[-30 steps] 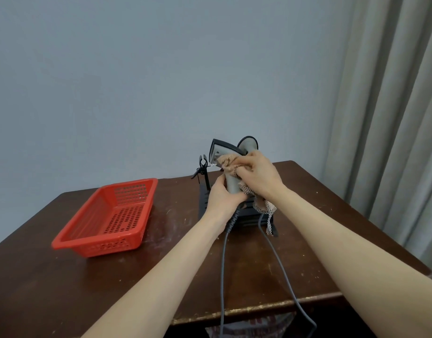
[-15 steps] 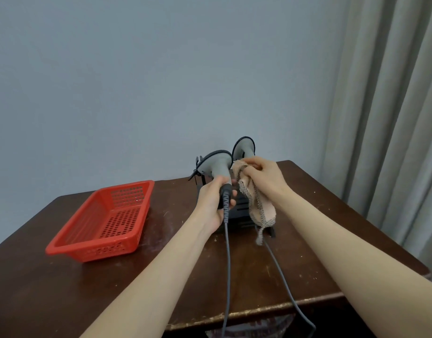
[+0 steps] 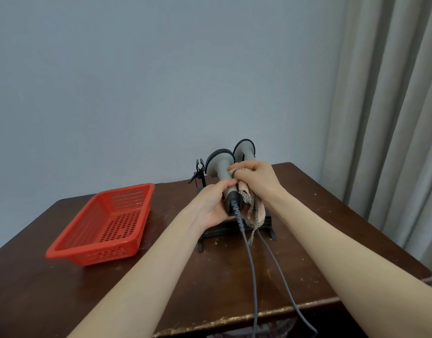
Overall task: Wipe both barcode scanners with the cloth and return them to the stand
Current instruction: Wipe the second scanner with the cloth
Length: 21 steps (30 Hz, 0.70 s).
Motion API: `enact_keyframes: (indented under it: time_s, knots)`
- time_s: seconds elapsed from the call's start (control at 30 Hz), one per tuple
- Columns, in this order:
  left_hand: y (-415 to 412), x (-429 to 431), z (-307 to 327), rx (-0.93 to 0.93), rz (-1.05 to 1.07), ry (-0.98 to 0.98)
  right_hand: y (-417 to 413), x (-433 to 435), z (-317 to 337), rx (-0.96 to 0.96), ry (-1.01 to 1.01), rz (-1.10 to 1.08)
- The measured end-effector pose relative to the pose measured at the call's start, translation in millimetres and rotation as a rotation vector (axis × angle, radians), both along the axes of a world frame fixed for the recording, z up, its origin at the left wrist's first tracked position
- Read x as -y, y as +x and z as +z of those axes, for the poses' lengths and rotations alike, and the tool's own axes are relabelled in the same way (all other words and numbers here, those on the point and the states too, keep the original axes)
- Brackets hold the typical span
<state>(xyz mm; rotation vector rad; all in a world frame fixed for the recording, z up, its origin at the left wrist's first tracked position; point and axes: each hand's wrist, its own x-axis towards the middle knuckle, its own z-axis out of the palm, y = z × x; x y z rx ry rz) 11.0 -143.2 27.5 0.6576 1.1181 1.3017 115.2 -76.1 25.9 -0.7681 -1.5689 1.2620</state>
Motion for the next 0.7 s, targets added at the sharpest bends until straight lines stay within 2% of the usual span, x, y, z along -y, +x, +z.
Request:
enact_keyframes:
  time_s: [0.23,0.3,0.4,0.57,0.63,0.7]
  knots:
    - [-6.4,1.3,-2.6,0.053,0.095,0.022,12.3,6.7,4.6,0.190,-0.030,0.230]
    - [-4.7,0.9,-4.1,0.049,0.108,0.037,9.8,3.1,6.7,0.129,-0.045,0.158]
    - [-0.3,-2.3,-5.4,0.010,0.151,0.068,3.5,-4.9,7.4,0.020,-0.027,-0.080]
    - [-0.5,-5.2,-7.5,-0.114,0.112,0.111,-2.8,-5.7,0.5,-0.070,-0.054,-0.153]
    - [0.1,-4.8,-12.0,-0.117,0.113,0.102,-1.9,-7.9,2.6,-0.095,-0.026,-0.192]
    - [0.2,-4.7,-14.8,-0.070,0.142,0.103,-0.8,-8.3,4.8,-0.032,-0.009,-0.136]
